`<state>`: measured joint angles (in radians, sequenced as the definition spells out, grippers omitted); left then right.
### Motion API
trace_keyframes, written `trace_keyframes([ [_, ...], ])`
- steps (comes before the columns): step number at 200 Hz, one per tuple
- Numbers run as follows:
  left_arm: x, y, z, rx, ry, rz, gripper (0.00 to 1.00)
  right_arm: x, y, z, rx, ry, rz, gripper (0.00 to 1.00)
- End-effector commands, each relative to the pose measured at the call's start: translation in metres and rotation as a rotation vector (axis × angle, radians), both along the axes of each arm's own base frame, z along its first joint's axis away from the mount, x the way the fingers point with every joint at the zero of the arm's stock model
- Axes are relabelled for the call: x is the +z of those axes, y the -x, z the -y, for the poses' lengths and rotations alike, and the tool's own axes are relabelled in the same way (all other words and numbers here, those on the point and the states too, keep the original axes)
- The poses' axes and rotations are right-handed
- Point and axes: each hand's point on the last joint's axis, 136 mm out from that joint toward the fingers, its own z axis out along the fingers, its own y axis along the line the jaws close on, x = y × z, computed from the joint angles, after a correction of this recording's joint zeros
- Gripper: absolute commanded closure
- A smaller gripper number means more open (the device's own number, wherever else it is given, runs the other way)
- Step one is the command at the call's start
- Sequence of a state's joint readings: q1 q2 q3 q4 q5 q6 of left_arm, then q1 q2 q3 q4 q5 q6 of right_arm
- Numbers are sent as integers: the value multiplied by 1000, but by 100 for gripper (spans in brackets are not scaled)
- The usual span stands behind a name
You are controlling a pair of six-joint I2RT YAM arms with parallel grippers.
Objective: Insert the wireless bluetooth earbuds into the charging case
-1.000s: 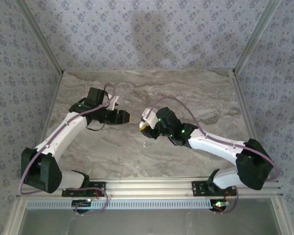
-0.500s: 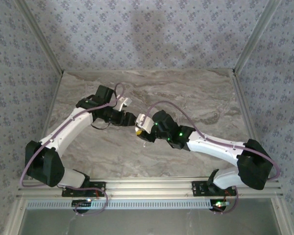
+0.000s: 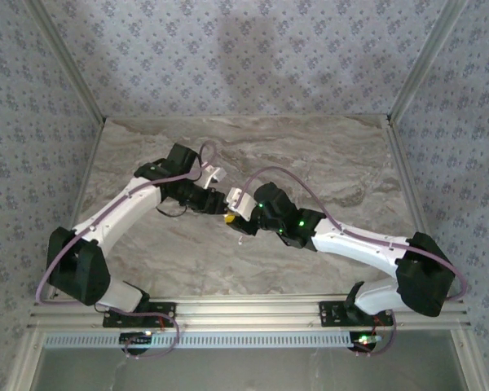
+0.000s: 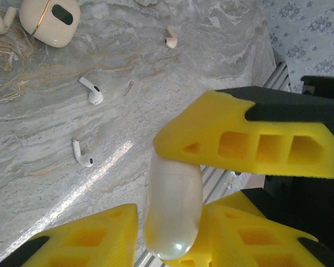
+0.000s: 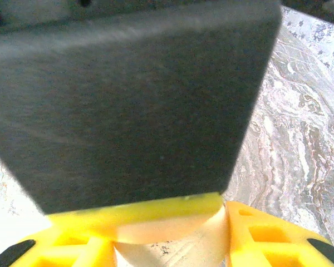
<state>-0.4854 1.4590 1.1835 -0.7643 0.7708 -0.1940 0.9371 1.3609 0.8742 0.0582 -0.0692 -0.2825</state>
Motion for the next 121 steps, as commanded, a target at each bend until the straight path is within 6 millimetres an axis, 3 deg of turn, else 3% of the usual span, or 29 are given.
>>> trace_keyframes([
  [1, 8, 3, 5, -38, 26, -2, 67, 31, 3, -8, 32, -63, 56, 57],
  [52, 7, 4, 3, -52, 12, 25, 76, 35, 3, -6, 29, -72, 71, 54],
  [81, 5, -7, 0, -31, 0, 121, 81, 42, 2, 6, -13, -134, 93, 38],
  [94, 5, -14, 2, -17, 21, 181, 82, 50, 3, 15, -20, -195, 93, 24],
  [121, 11, -22, 6, -8, 86, 298, 84, 61, 14, 35, 45, -279, 94, 21],
])
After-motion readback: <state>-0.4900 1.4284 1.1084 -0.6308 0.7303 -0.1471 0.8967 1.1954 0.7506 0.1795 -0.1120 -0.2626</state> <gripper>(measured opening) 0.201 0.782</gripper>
